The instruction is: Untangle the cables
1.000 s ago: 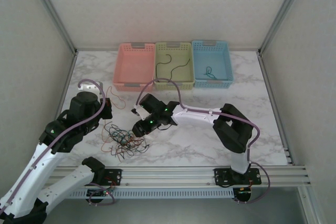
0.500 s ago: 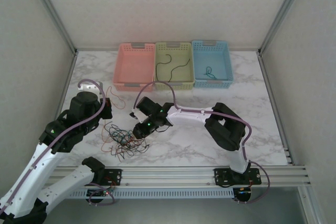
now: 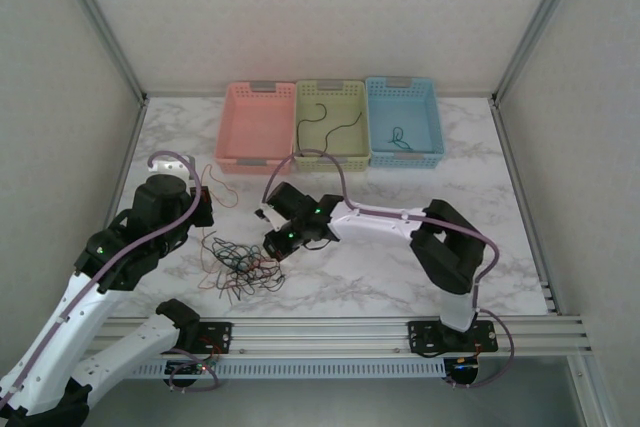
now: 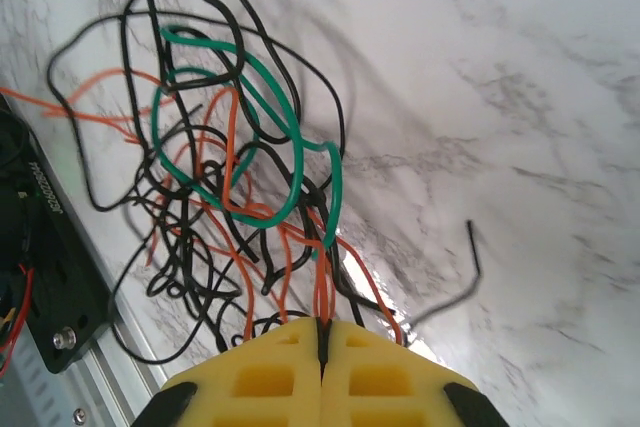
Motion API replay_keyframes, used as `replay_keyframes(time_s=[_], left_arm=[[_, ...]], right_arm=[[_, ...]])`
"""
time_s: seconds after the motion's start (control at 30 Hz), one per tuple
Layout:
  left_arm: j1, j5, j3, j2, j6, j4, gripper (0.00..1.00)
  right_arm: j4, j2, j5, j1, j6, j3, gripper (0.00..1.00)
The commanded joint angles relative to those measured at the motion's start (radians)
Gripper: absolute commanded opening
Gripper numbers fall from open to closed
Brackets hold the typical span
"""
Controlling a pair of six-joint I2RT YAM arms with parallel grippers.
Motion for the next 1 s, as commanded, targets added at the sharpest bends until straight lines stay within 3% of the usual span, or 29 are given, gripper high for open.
replay_keyframes(time_s=[0.0,0.6,0.97], left_arm=[[-0.002,-0.027,-0.001,0.006,-0.006,-0.015,0.00],[-0.002,-0.059,-0.020,0.005,-0.049,-0.019,0.00],[-0.002,-0.071,-0.017,0.003,-0.050,-0.024,0.00]], right_arm=[[-0.026,-0.116,0.090,-0.020,-0.006,-0.046,0.00],[-0.113,-0.642,0.274,-0.261,-0.002,-0.286,0.00],[-0.199,-0.799,0.327,-0.406,-0.001,-0.300,0.00]])
